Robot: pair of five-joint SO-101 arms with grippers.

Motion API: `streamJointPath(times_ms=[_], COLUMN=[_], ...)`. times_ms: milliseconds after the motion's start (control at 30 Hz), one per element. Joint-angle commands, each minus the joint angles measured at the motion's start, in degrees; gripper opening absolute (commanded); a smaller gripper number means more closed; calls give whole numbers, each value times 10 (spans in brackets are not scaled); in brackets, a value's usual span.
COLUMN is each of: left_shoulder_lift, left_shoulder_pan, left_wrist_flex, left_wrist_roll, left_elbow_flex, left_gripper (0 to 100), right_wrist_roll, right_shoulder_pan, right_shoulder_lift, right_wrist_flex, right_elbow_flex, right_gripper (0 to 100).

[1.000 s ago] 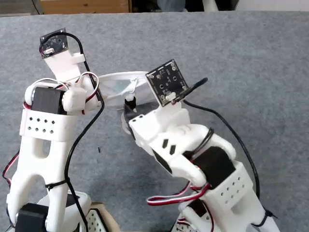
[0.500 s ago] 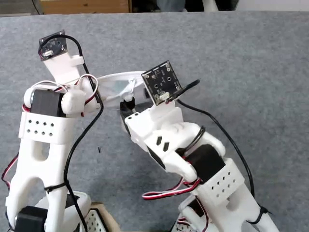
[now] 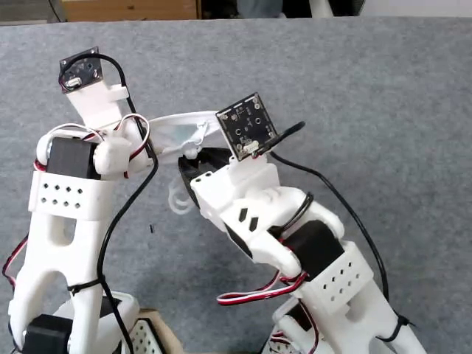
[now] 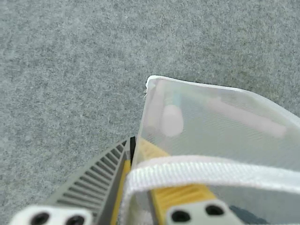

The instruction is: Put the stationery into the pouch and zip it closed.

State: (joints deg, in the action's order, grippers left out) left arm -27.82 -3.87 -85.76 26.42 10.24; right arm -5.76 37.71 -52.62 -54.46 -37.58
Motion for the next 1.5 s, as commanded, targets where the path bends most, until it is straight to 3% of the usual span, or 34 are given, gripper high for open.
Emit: streamJointPath(times_ms=[0, 133, 400, 933, 1233, 1467], left_shoulder_lift=[-6, -7, -8, -106, -142, -175], left_shoulder_pan=[9, 5, 5, 9, 14, 136], left_wrist_flex=[12, 9, -21, -46, -126, -129], left_wrist_roll=[1, 0, 4, 4, 4, 4], left_elbow_flex=[-2, -18, -21, -95, -154, -130], left_gripper=[30, 43, 319, 311, 312, 313], right_wrist_roll=[5, 41, 43, 44, 44, 44], right_shoulder_pan=[5, 5, 5, -28, -28, -28], right_shoulder_lift=[-6, -6, -6, -6, -6, -6], right_wrist_flex=[8, 7, 7, 8, -8, -50], right_elbow_flex=[14, 22, 22, 24, 24, 29], right_gripper=[11, 11, 11, 11, 11, 11])
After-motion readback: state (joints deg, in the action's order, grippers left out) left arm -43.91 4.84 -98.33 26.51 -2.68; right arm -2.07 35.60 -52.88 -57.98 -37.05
